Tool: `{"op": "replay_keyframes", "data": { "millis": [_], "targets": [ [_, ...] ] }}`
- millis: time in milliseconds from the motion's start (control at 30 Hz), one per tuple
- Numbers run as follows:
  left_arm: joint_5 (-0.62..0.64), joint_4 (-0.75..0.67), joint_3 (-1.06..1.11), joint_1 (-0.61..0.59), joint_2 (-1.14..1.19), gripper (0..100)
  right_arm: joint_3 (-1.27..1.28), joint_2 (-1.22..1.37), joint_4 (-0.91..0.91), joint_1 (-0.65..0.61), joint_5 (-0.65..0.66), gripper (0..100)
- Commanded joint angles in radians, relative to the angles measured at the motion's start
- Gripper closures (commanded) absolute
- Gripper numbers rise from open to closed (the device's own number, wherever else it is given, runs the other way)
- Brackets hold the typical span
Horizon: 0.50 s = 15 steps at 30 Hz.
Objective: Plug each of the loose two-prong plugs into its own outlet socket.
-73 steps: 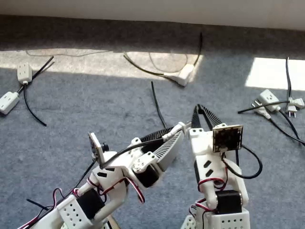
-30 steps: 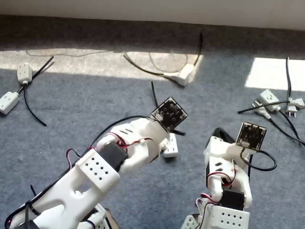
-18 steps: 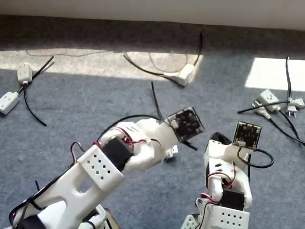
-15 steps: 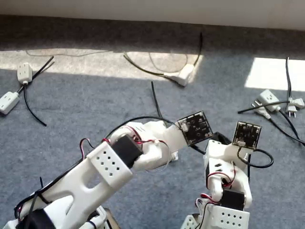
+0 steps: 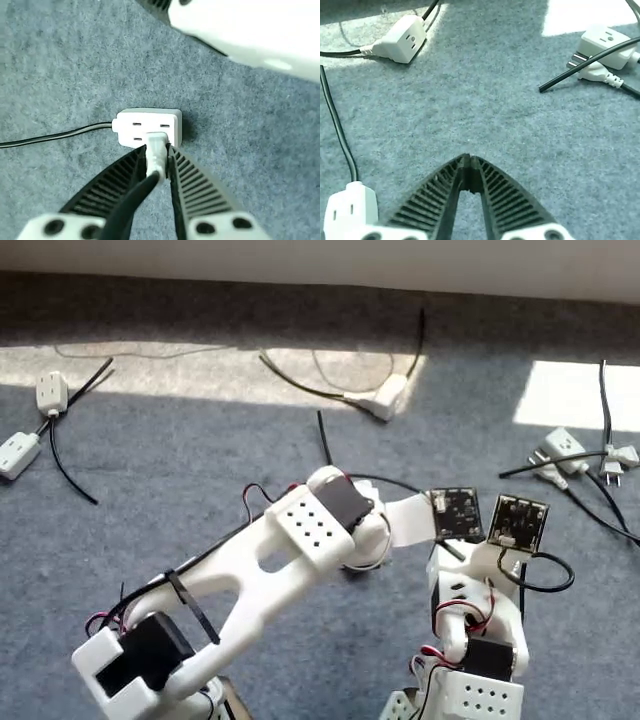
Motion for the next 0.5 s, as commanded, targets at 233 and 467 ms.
{"op": "replay_keyframes", "data": {
  "millis": [233,467],
  "targets": [
    [-0.009,-0.084,0.038,-0.03,0.013,99,0.039,0.004,0.001,0.213,-0.009,99.1],
    [-0.008,-0.199,0.125,-0.027,0.013,99,0.016,-0.005,0.12,0.409,0.068,99.1]
  ]
}}
